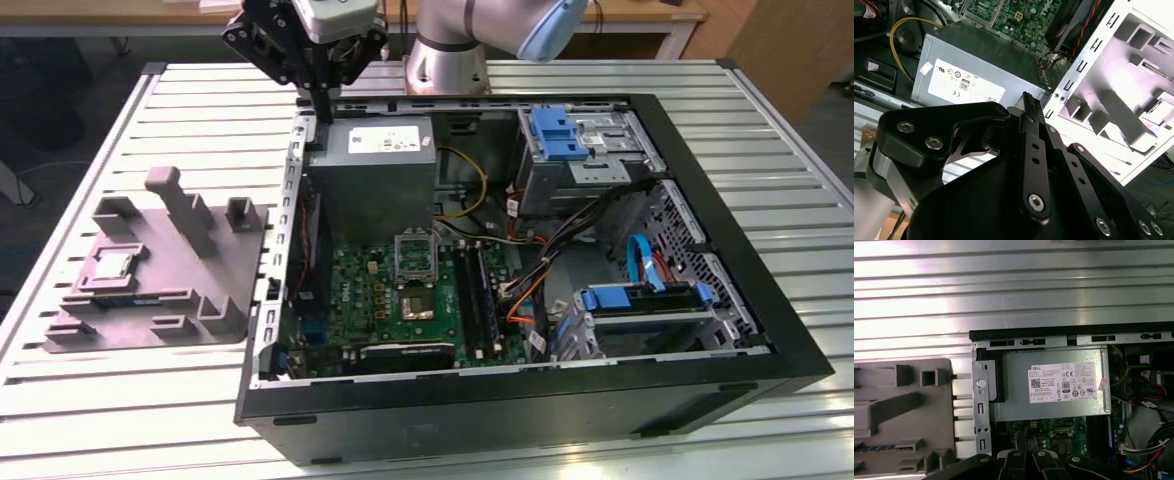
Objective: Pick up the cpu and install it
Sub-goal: 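Reach for the cpu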
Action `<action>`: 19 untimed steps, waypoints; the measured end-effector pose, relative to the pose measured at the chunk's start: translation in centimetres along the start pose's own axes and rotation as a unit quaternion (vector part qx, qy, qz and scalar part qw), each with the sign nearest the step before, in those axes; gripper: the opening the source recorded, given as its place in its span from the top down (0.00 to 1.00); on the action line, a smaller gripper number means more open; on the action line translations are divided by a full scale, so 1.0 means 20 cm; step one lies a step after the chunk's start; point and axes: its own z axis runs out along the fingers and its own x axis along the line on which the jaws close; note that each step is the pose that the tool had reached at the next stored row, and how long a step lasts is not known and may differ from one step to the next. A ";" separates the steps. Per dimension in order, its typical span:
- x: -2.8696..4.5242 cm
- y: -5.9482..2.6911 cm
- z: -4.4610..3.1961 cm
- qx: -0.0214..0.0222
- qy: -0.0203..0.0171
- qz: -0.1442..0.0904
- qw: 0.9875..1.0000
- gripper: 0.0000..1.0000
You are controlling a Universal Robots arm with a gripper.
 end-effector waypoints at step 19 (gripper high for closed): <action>0.050 -0.004 0.000 0.000 0.000 0.000 1.000 0.89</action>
